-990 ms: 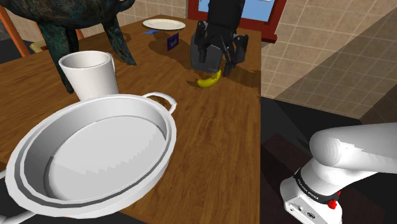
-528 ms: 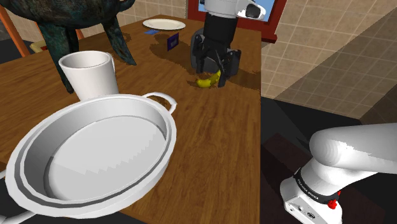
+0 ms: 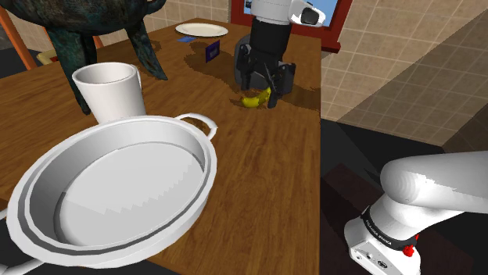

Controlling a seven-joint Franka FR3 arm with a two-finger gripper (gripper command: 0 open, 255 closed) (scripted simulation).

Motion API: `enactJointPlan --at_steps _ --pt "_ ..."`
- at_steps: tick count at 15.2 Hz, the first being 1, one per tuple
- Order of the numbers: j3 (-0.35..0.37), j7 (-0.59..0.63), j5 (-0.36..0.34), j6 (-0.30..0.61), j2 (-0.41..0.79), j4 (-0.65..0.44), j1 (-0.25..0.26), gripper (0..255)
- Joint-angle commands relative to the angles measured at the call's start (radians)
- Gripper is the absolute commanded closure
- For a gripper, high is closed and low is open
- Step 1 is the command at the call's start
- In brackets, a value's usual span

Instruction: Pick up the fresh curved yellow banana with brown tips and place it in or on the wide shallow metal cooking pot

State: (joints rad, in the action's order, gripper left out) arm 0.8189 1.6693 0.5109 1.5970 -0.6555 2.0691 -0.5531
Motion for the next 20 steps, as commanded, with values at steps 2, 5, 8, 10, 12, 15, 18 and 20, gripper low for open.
enactJointPlan --at_steps 2,5,8,10,12,15,18,20 --pt "0.0 0.0 0.0 0.0 0.0 0.0 0.0 255" --pt "0.0 0.0 0.0 0.0 0.0 0.0 0.0 255" --pt "0.0 0.0 0.0 0.0 0.0 0.0 0.0 255" --pt "0.0 0.0 0.0 0.0 0.0 0.0 0.0 255" --pt "-0.007 0.005 -0.007 -0.023 0.006 -0.029 -0.004 255" --pt "-0.015 0.013 -0.018 -0.058 0.017 -0.074 -0.009 255" --pt "-0.022 0.022 -0.029 -0.093 0.031 -0.12 -0.016 255" --pt "-0.026 0.028 -0.036 -0.116 0.041 -0.153 -0.021 255"
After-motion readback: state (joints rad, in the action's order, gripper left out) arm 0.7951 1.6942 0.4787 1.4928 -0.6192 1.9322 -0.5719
